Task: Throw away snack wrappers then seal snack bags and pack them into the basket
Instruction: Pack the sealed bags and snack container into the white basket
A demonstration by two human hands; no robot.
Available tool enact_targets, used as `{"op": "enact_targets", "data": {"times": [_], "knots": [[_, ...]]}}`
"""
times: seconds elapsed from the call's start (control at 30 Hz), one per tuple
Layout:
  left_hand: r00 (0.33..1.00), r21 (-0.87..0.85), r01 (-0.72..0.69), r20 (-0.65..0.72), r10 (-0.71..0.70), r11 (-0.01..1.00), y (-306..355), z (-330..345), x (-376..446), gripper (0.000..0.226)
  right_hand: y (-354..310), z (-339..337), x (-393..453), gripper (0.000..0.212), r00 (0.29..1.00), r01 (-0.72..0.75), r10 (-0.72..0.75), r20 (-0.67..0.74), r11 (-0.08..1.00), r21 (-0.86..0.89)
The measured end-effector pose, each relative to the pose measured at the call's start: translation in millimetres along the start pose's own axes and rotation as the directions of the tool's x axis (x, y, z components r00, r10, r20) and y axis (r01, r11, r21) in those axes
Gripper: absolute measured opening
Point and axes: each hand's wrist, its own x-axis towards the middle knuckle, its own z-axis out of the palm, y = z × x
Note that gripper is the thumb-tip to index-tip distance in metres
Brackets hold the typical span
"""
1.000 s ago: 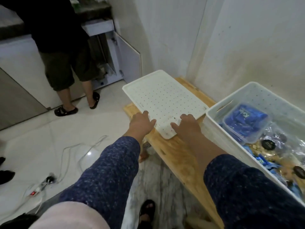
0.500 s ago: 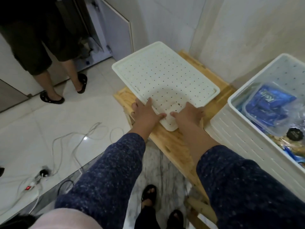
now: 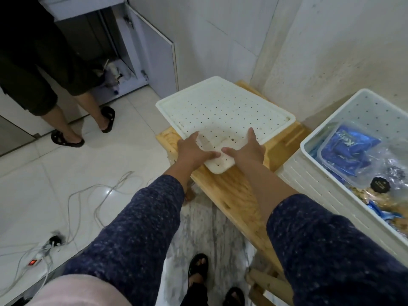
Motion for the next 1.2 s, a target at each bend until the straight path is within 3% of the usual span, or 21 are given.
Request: {"op": "enact_targets", "data": {"times": [0.13, 0.27, 0.5, 0.67, 0.9, 1.2], "knots": [[0.997, -0.039, 0.064, -0.031, -0.065, 0.997, 10.7, -16.5, -11.6, 0.115, -14.3, -20.1, -11.0, 0.100, 0.994, 0.101, -0.102, -0.027, 0.994, -0.052], [0.997, -0.010, 0.045, -0.068, -0.046, 0.999, 34.2, -35.0, -35.7, 0.126, -22.8, -45.8, -31.0, 0.103, 0.975, 0.220, -0.221, -0.015, 0.974, -0.053], [0.991, -0.103, -0.024, -0.130, 0.011, 0.994, 84.9, -35.2, -111.1, 0.136, -21.9, -121.3, -75.0, 0.112, 0.928, 0.365, -0.370, -0.032, 0.925, -0.109], [0.988, -0.121, -0.082, -0.141, 0.065, 0.989, 115.2, 22.2, -184.5, 0.137, 38.3, -193.0, -104.8, 0.115, 0.927, 0.363, -0.373, -0.045, 0.920, -0.147], [0.997, -0.134, -0.027, -0.077, 0.016, 0.991, 148.9, 140.3, -275.2, 0.141, 150.3, -296.8, -119.1, 0.118, 0.945, 0.315, -0.326, -0.019, 0.926, -0.210], [0.996, -0.048, -0.081, -0.054, 0.078, 0.996, 175.7, 213.9, -319.5, 0.142, 226.5, -358.3, -120.3, 0.118, 0.961, 0.267, -0.276, -0.013, 0.940, -0.213]]}}
